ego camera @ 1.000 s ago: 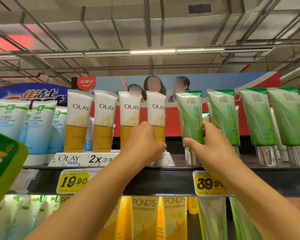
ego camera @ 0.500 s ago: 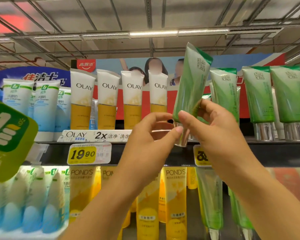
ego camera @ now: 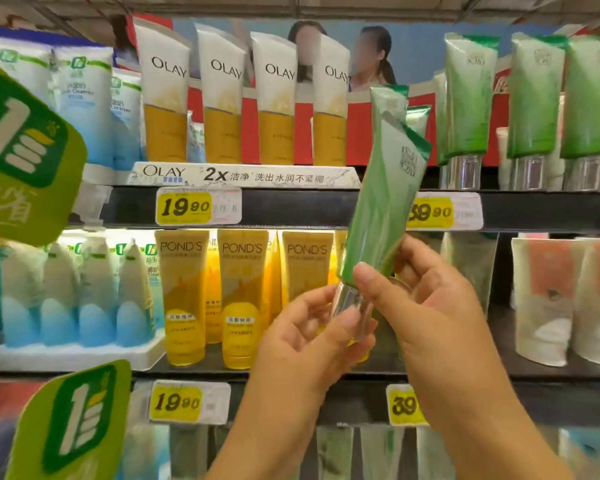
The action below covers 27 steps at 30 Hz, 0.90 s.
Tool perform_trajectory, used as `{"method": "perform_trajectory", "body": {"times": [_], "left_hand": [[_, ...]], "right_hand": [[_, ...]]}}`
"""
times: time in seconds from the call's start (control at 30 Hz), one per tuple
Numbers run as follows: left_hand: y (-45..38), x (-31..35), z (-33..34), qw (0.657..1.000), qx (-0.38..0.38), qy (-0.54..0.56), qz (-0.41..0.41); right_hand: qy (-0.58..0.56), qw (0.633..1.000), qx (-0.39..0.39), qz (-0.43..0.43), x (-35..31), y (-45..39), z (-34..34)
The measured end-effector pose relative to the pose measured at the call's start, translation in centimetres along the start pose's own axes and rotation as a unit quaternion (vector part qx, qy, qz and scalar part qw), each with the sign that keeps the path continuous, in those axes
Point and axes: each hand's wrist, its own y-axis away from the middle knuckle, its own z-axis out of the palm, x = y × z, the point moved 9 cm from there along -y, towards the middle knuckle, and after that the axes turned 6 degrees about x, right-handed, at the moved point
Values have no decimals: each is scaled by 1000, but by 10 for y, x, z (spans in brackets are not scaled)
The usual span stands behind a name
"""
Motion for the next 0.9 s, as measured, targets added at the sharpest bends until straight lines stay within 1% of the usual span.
{"method": "perform_trajectory", "body": {"times": [0.2, 0.33, 0.4, 0.5, 0.77, 0.9], "left_hand": [[39, -42, -24, 994, 10, 47, -98], [66, -65, -40, 984, 14, 63, -168], [79, -76, -49, 976, 18, 73, -206], [98, -91, -58, 961, 19, 90, -260], [155, -128, -63, 926, -23, 103, -362], [184, -144, -66, 906, -23, 102, -411]], "right_hand": [[10, 994, 86, 65, 35, 51, -20], [6, 987, 103, 123, 60, 82, -26], [-11, 982, 112, 152, 68, 97, -30], [-9, 973, 147, 177, 77, 118, -42], [-2, 946, 232, 227, 89, 186, -76], [-1, 930, 266, 254, 92, 218, -89]]}}
